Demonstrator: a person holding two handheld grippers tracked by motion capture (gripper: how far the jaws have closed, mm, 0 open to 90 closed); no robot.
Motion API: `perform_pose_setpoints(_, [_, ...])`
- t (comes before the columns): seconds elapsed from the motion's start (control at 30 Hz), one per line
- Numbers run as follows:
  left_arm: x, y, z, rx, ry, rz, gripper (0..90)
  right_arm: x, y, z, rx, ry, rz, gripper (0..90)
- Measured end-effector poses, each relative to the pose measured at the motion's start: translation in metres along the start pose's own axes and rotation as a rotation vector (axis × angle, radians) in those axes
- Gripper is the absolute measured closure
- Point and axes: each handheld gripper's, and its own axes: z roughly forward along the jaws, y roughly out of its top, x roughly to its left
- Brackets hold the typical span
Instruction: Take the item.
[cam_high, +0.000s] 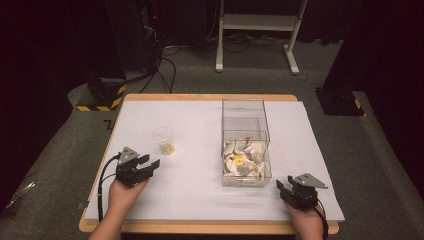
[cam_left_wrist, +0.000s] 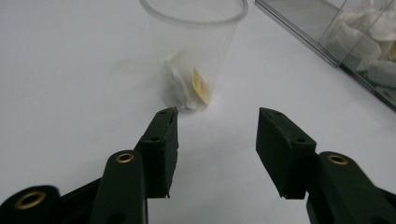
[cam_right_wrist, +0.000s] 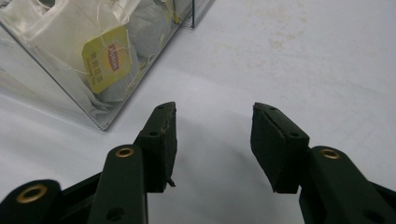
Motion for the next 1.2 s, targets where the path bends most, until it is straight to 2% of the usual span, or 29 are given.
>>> perform_pose_setpoints(0.07, [0.0,-0.003,-0.001,0.011,-0.005,-0.003,48.3,0.0,0.0,0.0,0.0,0.0,0.0,51.0])
perform_pose_setpoints(0.1, [0.0,-0.009,-0.004,0.03,0.006,0.009,47.1,0.0,0.0,0.0,0.001,0.001,0.001,50.9])
perform_pose_setpoints(0.27, [0.002,-0.019,-0.011,0.045,0.008,0.012,44.5,0.0,0.0,0.0,0.0,-0.001,0.0,50.7])
perform_pose_setpoints(0.43, [0.001,-0.03,-0.017,0.068,0.037,0.037,40.3,0.002,0.0,0.0,0.004,-0.008,-0.019,49.0])
perform_pose_setpoints(0.5, [0.001,-0.036,-0.017,0.078,0.063,0.047,40.0,0.005,0.0,0.0,0.005,-0.007,-0.041,48.4])
perform_pose_setpoints(0.53, [0.0,-0.044,-0.016,0.077,0.095,0.061,38.9,0.005,0.0,0.0,0.003,-0.008,-0.044,47.8])
perform_pose_setpoints(0.57, [0.0,-0.044,-0.016,0.077,0.095,0.061,38.1,0.005,0.0,0.0,-0.001,-0.015,-0.05,47.1])
perform_pose_setpoints(0.6, [-0.001,-0.054,-0.014,0.097,0.099,0.049,37.4,0.006,0.0,-0.001,-0.005,-0.024,-0.055,46.0])
perform_pose_setpoints(0.63, [-0.001,-0.054,-0.014,0.097,0.099,0.049,36.9,0.006,0.0,-0.001,-0.005,-0.024,-0.055,46.0])
perform_pose_setpoints(0.67, [-0.002,-0.054,-0.014,0.115,0.113,0.072,35.9,0.007,0.0,0.0,-0.003,-0.022,-0.063,44.8])
perform_pose_setpoints(0.7, [-0.002,-0.054,-0.014,0.115,0.113,0.072,35.5,0.007,0.0,0.0,-0.003,-0.022,-0.063,44.8])
perform_pose_setpoints(0.73, [-0.004,-0.054,-0.014,0.11,0.168,0.107,34.8,0.006,0.001,0.0,-0.004,-0.019,-0.065,43.7])
perform_pose_setpoints(0.8, [0.001,-0.055,-0.012,0.124,0.147,0.076,33.2,0.006,0.001,-0.001,-0.013,-0.016,-0.06,41.6])
perform_pose_setpoints(0.83, [0.001,-0.055,-0.012,0.124,0.147,0.076,32.9,0.006,0.001,-0.001,-0.013,-0.016,-0.06,41.6])
perform_pose_setpoints(0.87, [0.005,-0.055,-0.012,0.126,0.124,0.045,31.7,0.005,0.001,-0.004,-0.027,0.003,-0.049,37.5])
perform_pose_setpoints(1.0, [0.004,-0.056,-0.012,0.12,0.125,0.042,30.8,0.009,0.002,-0.008,-0.042,0.039,-0.03,26.9])
perform_pose_setpoints(1.1, [0.005,-0.056,-0.012,0.118,0.125,0.042,30.6,0.016,0.003,-0.012,-0.065,0.062,-0.043,20.9])
perform_pose_setpoints(1.2, [0.004,-0.056,-0.012,0.118,0.124,0.039,30.4,0.022,0.004,-0.015,-0.085,0.083,-0.035,16.3])
